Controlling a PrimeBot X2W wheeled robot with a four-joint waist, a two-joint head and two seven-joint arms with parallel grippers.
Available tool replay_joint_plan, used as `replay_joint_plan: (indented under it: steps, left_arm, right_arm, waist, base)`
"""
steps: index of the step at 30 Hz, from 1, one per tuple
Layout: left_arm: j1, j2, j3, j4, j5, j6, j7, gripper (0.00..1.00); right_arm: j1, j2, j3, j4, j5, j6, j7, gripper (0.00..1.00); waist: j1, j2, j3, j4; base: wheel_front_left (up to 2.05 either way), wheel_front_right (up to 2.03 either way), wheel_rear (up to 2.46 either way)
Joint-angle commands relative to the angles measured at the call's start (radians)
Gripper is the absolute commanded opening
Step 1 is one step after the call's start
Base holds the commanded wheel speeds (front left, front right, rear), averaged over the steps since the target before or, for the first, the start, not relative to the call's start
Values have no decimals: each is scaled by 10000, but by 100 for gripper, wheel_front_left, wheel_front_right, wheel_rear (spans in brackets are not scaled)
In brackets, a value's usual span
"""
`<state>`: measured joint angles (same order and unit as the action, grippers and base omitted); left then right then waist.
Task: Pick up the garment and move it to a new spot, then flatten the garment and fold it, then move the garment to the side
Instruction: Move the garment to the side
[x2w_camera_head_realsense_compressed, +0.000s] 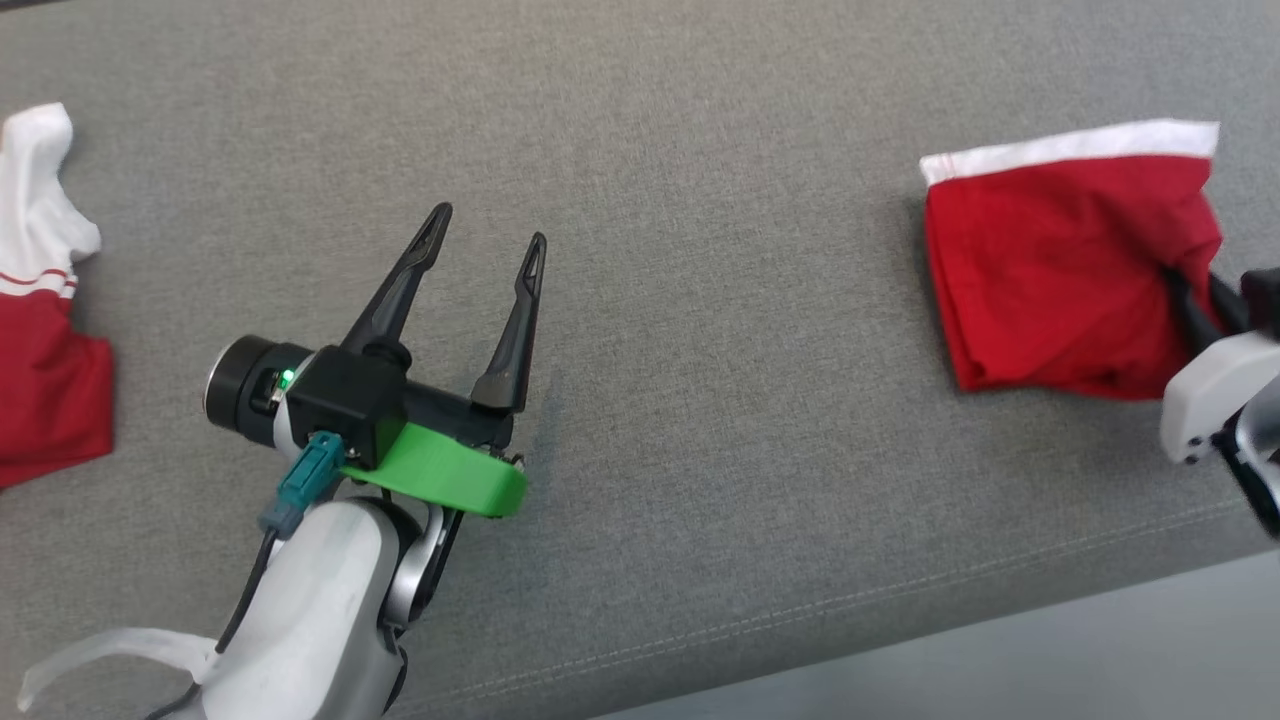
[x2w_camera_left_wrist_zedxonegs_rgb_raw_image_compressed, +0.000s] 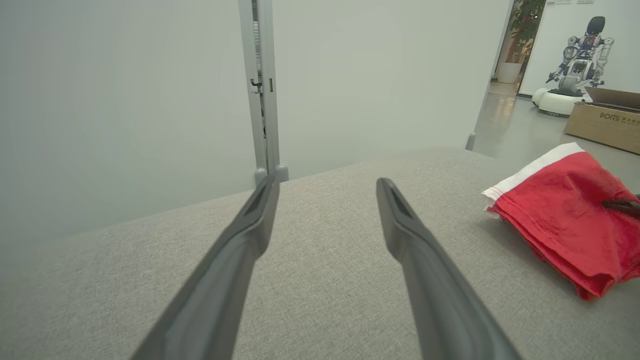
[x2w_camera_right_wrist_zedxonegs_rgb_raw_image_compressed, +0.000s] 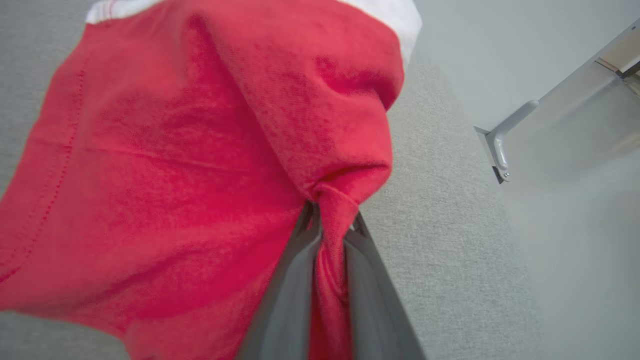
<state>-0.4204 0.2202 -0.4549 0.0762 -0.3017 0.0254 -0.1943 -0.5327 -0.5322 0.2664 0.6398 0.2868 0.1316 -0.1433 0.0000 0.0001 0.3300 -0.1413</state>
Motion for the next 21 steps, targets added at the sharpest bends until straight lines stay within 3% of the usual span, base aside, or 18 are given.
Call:
replay_joint_plan:
  steps: [1,10,11,12,13,21]
  left_arm:
    - [-233,45,-3,-19,87,-47,10,100]
    - [-1213,-96,-472,-593,416,-286,258,100]
    - [-1283,-105,-497,-645,427,-304,272,100]
    - [-1347,-101,-516,-698,454,-309,296,100]
    - [-1390,-90,-524,-751,486,-306,303,100]
    - [-1497,-78,-657,-815,469,-327,254,100]
  right_arm:
    - [-210,-89,-34,76,-16,-18,-110,0]
    - [-2512,-929,-364,1855,-133,-18,-617,5]
    - [-2675,-901,-383,2007,-180,-18,-655,13]
    - [-2869,-899,-441,2169,-248,-18,-718,39]
    - [-3070,-863,-551,2342,-267,-18,-760,100]
    - [-3809,-579,-1580,3483,-904,-18,-1174,100]
  waist:
    - [0,-1,681,-413]
    - [0,-1,1681,-104]
    - [0,-1,1756,-81]
    - [0,-1,1830,-69]
    - [0,-1,1897,-67]
    - [0,-1,1985,9]
  base:
    - [0,0,0]
    - [0,0,0]
    - [0,0,0]
    - [0,0,0]
    - [0,0,0]
    - [0,0,0]
